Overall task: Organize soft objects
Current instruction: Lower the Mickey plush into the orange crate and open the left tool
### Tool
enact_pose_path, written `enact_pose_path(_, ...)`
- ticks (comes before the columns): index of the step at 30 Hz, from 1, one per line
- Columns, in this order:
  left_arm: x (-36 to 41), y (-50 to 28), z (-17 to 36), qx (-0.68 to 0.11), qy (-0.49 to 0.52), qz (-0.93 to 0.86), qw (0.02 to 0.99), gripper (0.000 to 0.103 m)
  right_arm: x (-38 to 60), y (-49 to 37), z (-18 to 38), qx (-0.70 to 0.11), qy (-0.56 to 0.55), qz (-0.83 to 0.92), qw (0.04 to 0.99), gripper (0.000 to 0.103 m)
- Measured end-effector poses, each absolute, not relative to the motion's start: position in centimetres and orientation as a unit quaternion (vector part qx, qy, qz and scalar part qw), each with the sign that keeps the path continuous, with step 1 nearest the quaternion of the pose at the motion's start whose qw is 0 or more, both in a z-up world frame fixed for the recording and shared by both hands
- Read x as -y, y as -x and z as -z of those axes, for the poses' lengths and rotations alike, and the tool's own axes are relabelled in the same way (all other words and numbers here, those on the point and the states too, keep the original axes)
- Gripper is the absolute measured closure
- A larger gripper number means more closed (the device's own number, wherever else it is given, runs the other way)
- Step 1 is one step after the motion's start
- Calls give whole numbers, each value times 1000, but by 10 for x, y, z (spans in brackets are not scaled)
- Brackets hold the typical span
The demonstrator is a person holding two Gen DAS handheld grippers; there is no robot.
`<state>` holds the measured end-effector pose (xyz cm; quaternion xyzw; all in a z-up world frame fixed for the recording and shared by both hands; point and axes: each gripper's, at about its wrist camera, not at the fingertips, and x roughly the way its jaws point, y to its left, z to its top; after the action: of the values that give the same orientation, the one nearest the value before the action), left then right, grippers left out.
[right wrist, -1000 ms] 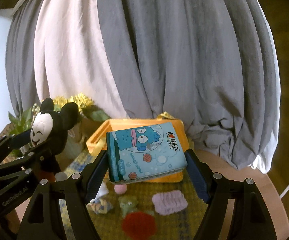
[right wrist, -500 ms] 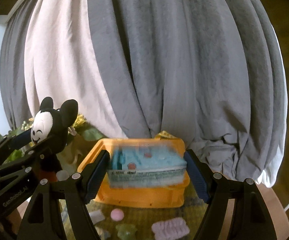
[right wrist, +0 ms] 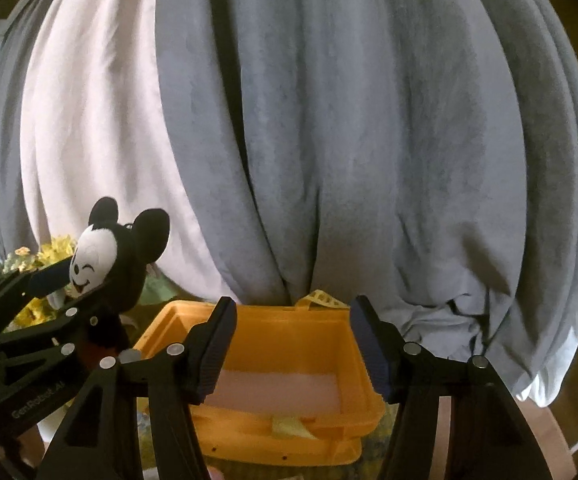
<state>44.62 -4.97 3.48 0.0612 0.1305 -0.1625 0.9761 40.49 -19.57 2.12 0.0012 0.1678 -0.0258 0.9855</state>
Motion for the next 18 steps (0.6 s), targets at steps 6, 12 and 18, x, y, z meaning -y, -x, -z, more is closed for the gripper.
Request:
enact_pose_path(6,63,-478,-26,-137,-88,181,970,45,200,-429,-14,-179,-1,30,983,43)
enact_pose_path(12,76,-507,-5,-165,-112,197,960,44,203,-451,1,-204,-4,33,978,43)
enact_pose_path(18,85,-530,25,-221,-114,209,946,44,206,-469,23,-237,-3,40,971,43)
